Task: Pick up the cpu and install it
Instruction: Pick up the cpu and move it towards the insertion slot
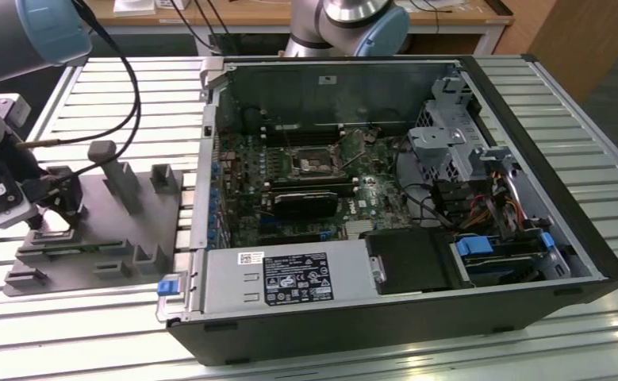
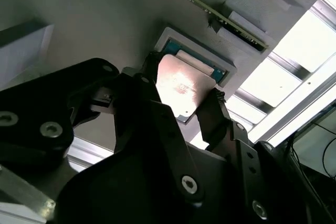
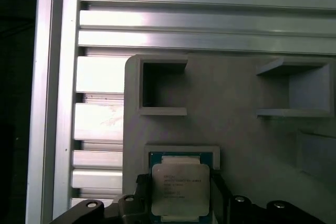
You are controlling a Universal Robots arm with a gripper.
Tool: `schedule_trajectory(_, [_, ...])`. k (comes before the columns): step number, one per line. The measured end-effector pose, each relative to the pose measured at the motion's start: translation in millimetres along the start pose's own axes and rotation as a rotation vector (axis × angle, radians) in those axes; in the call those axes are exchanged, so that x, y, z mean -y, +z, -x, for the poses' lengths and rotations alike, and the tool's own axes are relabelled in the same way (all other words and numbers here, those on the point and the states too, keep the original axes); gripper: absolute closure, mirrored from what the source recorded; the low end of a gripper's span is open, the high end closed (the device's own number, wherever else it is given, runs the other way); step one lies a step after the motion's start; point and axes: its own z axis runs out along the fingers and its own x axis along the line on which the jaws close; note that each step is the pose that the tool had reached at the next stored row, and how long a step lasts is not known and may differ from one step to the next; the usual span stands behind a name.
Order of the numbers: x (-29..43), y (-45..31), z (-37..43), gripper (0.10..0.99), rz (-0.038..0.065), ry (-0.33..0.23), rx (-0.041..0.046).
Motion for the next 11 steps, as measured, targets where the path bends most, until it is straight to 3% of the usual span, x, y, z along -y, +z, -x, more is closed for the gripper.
schedule_trajectory(1, [0.0, 0.2, 0.1, 0.463, 0.000, 0.000, 0.0001])
schedule_trajectory(2, [0.0, 0.4, 0.2, 0.529, 0.000, 0.000, 0.0002])
schedule_trajectory(11, [0.1, -2.3, 1.2, 0.549, 0.002, 0.000, 0.0005])
